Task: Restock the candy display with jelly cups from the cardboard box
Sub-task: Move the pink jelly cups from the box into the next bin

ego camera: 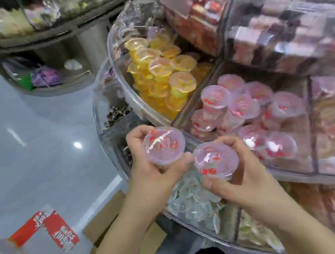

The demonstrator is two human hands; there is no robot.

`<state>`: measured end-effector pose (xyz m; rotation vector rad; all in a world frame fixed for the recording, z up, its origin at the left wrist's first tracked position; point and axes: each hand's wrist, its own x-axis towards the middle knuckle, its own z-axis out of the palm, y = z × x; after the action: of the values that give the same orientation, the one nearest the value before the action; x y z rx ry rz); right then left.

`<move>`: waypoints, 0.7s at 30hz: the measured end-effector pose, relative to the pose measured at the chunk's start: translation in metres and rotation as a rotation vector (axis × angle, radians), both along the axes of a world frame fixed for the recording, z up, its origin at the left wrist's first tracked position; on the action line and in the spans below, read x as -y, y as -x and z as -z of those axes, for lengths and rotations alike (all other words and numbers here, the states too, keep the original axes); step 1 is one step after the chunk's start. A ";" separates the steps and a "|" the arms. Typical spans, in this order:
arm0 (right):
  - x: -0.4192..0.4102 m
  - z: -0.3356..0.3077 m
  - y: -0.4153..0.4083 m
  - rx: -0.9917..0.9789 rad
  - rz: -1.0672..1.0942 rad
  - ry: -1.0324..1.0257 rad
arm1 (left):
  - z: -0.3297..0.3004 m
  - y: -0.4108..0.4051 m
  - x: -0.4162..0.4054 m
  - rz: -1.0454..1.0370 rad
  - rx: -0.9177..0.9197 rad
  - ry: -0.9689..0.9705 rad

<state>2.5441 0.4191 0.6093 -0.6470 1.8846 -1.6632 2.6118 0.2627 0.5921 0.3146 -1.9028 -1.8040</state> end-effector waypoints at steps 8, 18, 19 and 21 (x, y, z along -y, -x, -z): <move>-0.082 -0.014 0.043 -0.119 0.278 -0.039 | -0.019 0.064 -0.068 0.186 0.009 0.118; -0.107 0.001 0.085 -0.381 0.515 -0.241 | -0.034 0.117 -0.077 0.262 0.007 0.809; -0.107 0.001 0.085 -0.406 0.511 -0.268 | -0.035 0.123 -0.078 0.263 0.013 0.869; -0.109 0.003 0.086 -0.450 0.496 -0.302 | -0.033 0.132 -0.080 0.250 0.048 0.999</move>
<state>2.4578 0.5280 0.6063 -0.4775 2.7346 -1.5400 2.4802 0.3426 0.6253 -0.2433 -2.6710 -0.7632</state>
